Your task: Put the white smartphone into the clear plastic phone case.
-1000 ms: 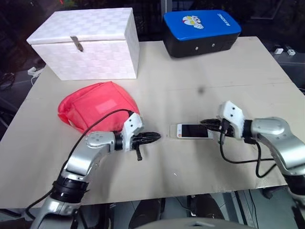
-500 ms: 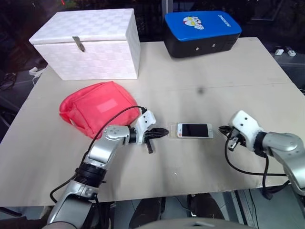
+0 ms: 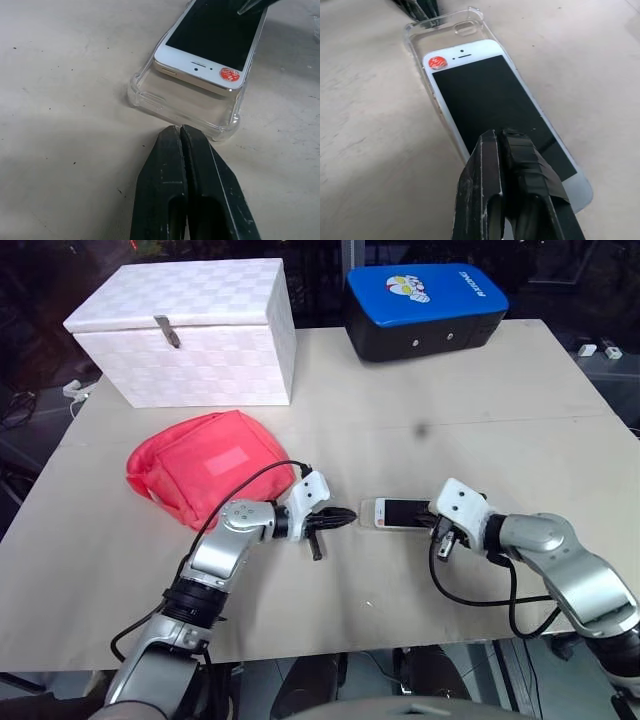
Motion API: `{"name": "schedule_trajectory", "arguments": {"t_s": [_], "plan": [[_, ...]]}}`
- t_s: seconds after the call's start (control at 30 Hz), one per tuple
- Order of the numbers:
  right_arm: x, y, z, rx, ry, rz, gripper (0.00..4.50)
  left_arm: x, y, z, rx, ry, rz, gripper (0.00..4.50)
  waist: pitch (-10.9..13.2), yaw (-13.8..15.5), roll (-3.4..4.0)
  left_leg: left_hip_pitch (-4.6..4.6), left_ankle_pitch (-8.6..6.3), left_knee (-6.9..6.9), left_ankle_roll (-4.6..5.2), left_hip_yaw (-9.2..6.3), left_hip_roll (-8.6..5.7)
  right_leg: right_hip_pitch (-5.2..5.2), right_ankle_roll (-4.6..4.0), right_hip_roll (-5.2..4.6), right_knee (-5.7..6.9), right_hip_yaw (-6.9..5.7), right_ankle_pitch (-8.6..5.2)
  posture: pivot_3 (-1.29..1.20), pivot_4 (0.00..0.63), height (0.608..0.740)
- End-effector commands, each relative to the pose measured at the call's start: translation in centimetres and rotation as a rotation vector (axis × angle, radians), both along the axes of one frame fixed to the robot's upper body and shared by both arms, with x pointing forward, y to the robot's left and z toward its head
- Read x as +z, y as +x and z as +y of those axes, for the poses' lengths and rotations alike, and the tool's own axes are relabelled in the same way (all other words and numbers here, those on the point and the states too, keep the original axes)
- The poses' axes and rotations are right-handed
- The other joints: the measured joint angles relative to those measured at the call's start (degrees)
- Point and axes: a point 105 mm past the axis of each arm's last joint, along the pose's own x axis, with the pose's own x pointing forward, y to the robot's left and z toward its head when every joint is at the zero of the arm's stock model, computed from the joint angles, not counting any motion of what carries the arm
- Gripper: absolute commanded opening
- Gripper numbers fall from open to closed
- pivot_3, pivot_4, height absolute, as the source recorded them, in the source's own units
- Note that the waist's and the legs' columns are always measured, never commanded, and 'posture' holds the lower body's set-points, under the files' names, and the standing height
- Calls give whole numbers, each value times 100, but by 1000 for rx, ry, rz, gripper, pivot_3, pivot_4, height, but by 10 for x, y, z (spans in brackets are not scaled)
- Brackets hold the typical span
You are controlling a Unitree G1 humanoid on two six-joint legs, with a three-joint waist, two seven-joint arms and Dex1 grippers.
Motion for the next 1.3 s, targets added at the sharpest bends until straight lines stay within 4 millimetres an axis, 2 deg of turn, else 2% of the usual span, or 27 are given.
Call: {"name": "schedule_trajectory", "arguments": {"t_s": [0.03,0.1,0.2,0.37,0.57,1.0,1.3], "plan": [[25,1,-16,-41,-14,-69,0,-11,-4,0,1,27,28,93,0,16,0,-1,0,0,0,-1,0,0,0,0,0,-1,0,0,150,740],[25,-2,-29,-74,-54,-58,0,-11,-4,0,0,26,27,93,0,48,0,-2,0,0,0,-1,0,-1,0,0,-1,-1,0,0,150,740],[16,-8,-46,-111,-121,-6,0,-10,-4,0,-6,27,27,93,-2,71,-2,-2,0,-1,0,-1,0,-1,0,1,-3,-1,0,0,150,740],[2,-2,-53,-133,-167,17,0,-9,-4,-1,-12,29,27,93,-2,66,-2,3,0,-1,0,2,1,2,0,1,0,3,0,0,150,740],[2,3,-34,-70,-144,4,0,-10,-4,0,-16,37,31,93,-2,69,-3,3,0,-1,0,2,1,2,0,1,0,2,0,0,150,740],[-5,9,-1,100,-253,-60,0,-9,-5,-7,-25,30,39,93,-2,67,-2,4,0,0,0,2,0,2,0,1,0,1,0,0,150,740],[0,26,3,103,-268,-149,0,-9,-7,-5,-16,29,42,93,-3,35,-3,5,0,0,-1,2,0,2,0,2,1,1,0,0,150,740]]}}
